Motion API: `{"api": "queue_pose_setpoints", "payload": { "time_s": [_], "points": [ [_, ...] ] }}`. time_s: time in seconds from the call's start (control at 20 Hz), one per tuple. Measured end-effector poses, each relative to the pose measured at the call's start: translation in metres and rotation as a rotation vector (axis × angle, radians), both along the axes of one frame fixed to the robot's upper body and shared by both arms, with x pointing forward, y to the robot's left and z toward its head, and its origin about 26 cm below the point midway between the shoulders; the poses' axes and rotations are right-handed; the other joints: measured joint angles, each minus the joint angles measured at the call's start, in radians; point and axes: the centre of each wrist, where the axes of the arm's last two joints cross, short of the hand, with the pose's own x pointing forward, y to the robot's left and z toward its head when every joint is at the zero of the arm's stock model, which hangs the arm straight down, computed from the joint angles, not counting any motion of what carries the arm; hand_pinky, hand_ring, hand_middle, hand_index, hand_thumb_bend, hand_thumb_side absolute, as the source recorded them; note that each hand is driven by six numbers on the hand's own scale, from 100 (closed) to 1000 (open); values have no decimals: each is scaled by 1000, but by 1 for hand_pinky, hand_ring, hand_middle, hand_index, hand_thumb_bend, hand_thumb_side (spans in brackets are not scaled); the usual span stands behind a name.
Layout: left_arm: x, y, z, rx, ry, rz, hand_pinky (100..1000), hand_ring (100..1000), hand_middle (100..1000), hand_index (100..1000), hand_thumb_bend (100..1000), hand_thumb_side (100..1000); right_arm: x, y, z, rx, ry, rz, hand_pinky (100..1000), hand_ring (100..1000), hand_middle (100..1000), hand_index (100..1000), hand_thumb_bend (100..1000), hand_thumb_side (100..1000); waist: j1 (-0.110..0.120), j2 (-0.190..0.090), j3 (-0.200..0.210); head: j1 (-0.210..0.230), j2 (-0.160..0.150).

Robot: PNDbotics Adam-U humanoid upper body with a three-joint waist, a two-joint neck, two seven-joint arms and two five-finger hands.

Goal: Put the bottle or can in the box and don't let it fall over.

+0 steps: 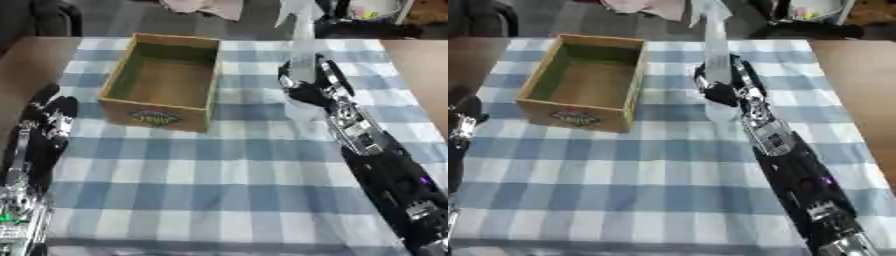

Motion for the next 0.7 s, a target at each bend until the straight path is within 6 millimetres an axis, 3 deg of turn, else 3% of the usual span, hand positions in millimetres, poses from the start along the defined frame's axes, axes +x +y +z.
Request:
{"api": "queue_pose_setpoints", "payload": {
  "time_s": [0.15, 0.35, 0.7],
  "points": [
    [3, -2, 4, 0, -11, -8, 850, 953, 936, 953, 403, 623, 6, -2, 29, -18, -53, 14, 786, 457, 109, 223, 100, 100, 0, 5, 36, -30, -11],
    [8, -10, 13, 5, -38, -50, 850, 953, 936, 953, 404, 623, 13, -2, 61, -38, -104, 19, 787, 459, 107, 225, 100, 100, 0, 30, 116, -101, -38],
    [17, -26, 25, 6, -74, -136, 851, 952, 936, 954, 401, 625, 24, 14, 86, -61, -149, 45, 789, 467, 117, 235, 100, 100, -1, 63, 230, -225, -92]
  ]
}}
